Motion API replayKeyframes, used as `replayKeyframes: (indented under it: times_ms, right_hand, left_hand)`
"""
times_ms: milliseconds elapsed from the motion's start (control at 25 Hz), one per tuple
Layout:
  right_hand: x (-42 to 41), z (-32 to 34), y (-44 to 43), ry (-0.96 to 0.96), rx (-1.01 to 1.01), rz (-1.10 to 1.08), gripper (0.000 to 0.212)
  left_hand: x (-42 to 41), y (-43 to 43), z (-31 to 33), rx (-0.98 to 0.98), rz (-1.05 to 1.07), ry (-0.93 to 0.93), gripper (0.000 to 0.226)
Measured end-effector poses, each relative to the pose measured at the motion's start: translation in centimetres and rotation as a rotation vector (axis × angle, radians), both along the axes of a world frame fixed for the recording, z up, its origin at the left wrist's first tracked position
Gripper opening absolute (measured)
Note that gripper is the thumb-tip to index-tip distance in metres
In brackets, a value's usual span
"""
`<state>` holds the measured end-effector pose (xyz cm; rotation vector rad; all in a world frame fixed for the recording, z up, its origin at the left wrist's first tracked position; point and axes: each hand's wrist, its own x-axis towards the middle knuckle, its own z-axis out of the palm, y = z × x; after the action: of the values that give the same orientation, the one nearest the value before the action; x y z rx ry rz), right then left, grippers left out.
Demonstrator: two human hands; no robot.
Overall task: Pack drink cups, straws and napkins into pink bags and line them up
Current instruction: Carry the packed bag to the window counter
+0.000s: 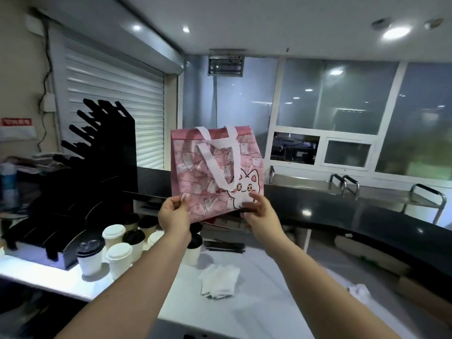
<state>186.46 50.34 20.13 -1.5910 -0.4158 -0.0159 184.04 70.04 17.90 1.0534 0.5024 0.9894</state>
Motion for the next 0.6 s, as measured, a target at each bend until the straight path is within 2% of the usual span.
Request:
replayKeyframes:
  times_ms: [240,440,600]
  right_hand:
    - [11.0,-3.6,9.9,0.106,-0.109,0.157,0.046]
    - [21.9,-4.0,19.5,0.159,-0.149,0.198,0.062]
    - [30.2,-6.6,25.4,0.19,-0.136,0.159,0.075]
  left_hand:
    - [11.5,6.6,-2.3,-0.035,0.055,0.013,0.014]
    - [22.3,13.2,-2.6,0.073,-0.007,0.041,0.022]
    - [31.1,16.7,-5.0,0.086,-0.139,0.128,0.022]
